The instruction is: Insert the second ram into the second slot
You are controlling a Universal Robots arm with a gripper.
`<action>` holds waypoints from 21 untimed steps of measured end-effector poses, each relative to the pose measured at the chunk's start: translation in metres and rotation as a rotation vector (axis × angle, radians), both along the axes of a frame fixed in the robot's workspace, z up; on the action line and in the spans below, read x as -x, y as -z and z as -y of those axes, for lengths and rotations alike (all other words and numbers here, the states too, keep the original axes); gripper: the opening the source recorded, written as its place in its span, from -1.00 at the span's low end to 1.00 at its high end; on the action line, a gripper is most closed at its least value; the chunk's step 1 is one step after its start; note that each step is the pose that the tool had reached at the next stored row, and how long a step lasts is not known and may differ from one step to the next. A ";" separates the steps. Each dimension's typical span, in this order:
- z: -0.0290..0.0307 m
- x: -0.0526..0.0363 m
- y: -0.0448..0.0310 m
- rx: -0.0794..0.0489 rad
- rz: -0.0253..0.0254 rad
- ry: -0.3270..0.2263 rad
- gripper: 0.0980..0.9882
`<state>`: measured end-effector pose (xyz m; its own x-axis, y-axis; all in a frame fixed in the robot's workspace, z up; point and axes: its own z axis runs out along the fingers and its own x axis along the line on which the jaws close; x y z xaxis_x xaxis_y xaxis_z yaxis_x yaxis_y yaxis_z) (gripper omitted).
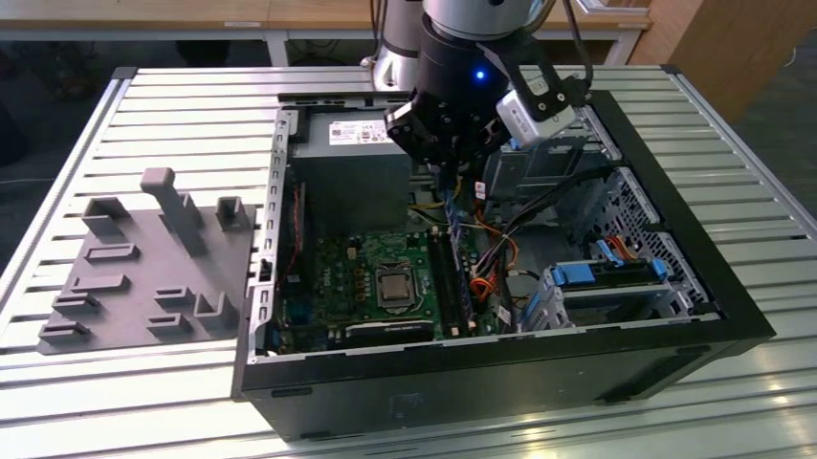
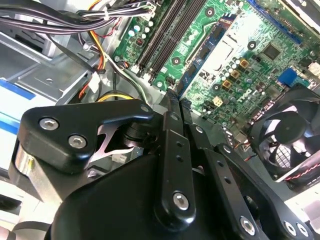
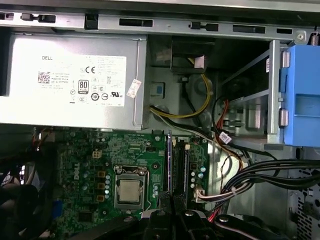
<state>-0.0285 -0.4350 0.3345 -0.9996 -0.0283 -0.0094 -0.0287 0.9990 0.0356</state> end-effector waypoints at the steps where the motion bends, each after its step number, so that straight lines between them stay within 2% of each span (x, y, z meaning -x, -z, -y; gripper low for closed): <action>1: 0.0000 0.0000 0.0007 0.000 0.0000 0.000 -0.92; 21: 0.0004 0.0000 0.0093 0.002 0.0000 0.000 -0.92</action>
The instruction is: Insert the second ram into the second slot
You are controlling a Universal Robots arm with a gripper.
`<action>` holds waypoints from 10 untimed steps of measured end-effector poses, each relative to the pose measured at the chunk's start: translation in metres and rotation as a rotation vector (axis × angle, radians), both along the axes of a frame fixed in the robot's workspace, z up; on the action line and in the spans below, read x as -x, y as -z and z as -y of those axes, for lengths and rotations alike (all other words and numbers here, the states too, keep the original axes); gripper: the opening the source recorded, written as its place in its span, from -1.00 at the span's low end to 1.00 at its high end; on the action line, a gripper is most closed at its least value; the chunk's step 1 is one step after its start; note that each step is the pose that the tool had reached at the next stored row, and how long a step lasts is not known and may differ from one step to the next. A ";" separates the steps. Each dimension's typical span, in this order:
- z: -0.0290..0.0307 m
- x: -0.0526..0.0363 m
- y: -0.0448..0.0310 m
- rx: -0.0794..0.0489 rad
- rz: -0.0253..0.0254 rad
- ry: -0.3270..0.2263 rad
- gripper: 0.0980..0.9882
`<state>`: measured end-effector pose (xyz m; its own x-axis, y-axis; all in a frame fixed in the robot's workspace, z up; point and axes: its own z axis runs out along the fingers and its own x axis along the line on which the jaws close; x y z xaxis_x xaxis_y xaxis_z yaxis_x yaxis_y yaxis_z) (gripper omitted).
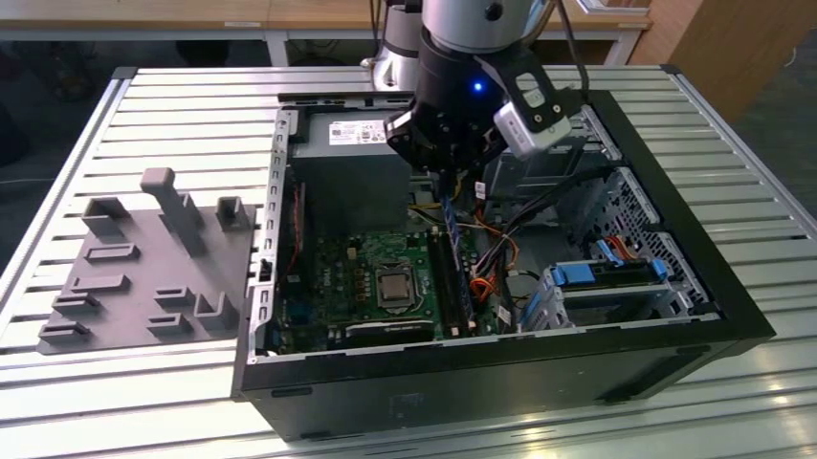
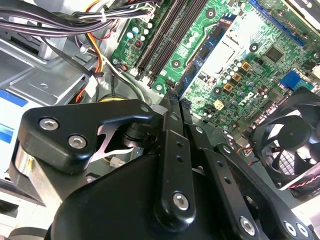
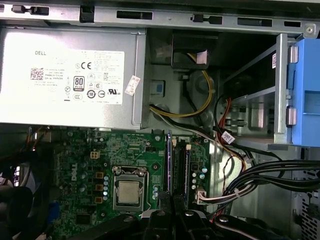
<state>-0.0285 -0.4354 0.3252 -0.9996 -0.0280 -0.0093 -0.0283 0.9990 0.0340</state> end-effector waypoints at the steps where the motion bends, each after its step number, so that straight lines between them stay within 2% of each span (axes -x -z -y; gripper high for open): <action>1: 0.0000 0.0000 0.0003 0.000 0.0000 0.000 -0.92; 10: 0.0003 0.0000 0.0028 0.000 0.0000 0.000 -0.92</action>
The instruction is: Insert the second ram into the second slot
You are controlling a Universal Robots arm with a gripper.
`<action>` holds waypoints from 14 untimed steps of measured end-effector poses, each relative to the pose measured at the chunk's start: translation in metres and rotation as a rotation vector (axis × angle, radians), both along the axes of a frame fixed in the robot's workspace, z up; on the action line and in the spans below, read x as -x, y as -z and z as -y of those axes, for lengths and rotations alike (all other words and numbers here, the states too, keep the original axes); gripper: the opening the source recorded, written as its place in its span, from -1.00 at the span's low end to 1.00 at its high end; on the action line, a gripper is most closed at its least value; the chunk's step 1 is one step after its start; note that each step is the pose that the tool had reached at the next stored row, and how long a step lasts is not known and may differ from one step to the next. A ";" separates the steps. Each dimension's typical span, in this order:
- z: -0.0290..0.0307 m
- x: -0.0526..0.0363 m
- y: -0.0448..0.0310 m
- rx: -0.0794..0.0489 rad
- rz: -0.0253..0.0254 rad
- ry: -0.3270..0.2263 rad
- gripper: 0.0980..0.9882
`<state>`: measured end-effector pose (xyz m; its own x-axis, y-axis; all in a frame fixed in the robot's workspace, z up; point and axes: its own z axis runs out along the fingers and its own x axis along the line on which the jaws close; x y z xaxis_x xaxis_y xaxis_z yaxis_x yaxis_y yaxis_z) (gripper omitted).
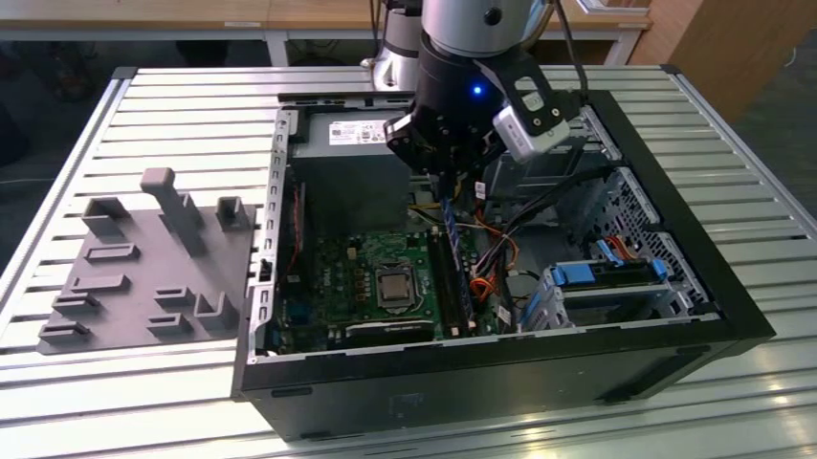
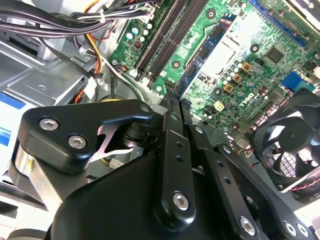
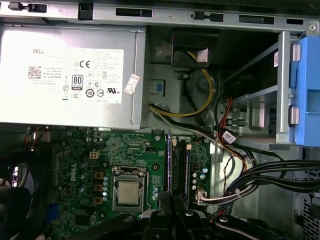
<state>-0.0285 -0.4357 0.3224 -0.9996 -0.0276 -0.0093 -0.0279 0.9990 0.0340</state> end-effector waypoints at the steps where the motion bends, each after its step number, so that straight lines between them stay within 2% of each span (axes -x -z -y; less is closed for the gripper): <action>1: 0.0000 0.0000 0.0003 0.000 0.0000 0.000 -0.92; 14: 0.0000 0.0000 0.0038 0.001 0.0000 0.000 -0.92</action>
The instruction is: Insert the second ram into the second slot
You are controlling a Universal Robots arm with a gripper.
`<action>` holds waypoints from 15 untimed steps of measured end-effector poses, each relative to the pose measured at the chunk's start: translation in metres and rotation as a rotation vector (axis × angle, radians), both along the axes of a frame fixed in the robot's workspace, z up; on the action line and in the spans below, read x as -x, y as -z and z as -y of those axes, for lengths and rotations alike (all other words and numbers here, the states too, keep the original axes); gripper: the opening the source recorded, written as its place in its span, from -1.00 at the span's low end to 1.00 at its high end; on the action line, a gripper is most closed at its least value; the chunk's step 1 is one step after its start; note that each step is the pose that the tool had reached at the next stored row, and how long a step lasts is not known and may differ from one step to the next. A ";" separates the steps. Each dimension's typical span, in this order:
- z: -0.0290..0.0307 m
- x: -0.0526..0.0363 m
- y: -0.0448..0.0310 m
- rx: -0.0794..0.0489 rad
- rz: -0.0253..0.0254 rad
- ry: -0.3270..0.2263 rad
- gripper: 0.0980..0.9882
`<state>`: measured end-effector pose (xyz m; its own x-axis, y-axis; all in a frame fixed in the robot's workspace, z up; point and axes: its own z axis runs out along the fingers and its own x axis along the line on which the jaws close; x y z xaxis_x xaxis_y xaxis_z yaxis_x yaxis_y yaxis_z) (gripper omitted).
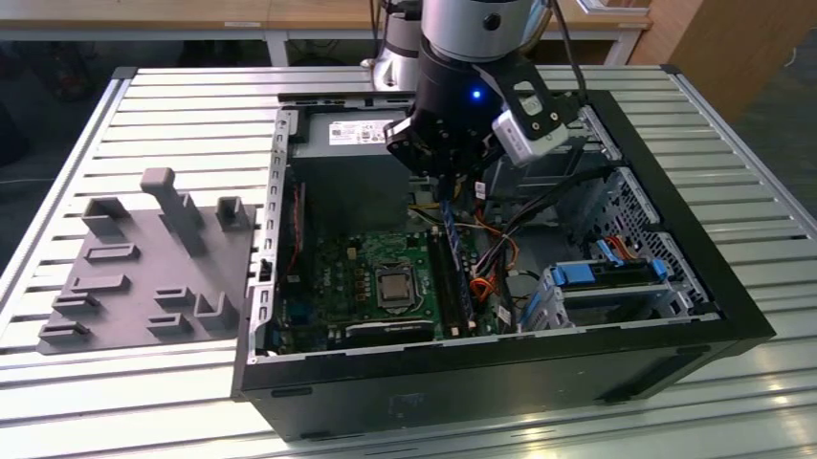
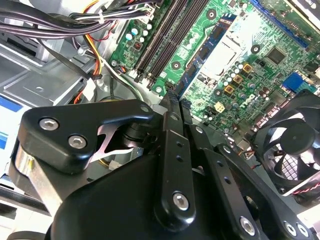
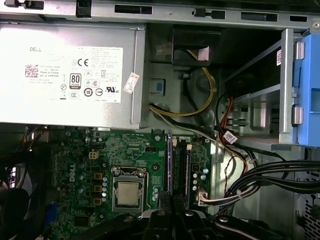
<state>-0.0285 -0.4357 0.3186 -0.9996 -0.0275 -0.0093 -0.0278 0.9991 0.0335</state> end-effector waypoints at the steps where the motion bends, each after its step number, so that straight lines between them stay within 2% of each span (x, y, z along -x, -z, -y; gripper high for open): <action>1: 0.0001 0.0000 0.0030 0.000 0.0000 0.000 -0.92; 15: 0.0021 0.0000 0.0106 0.000 0.0000 0.000 -0.92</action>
<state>-0.0285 -0.4378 0.3080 -0.9996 -0.0273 -0.0093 -0.0276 0.9991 0.0333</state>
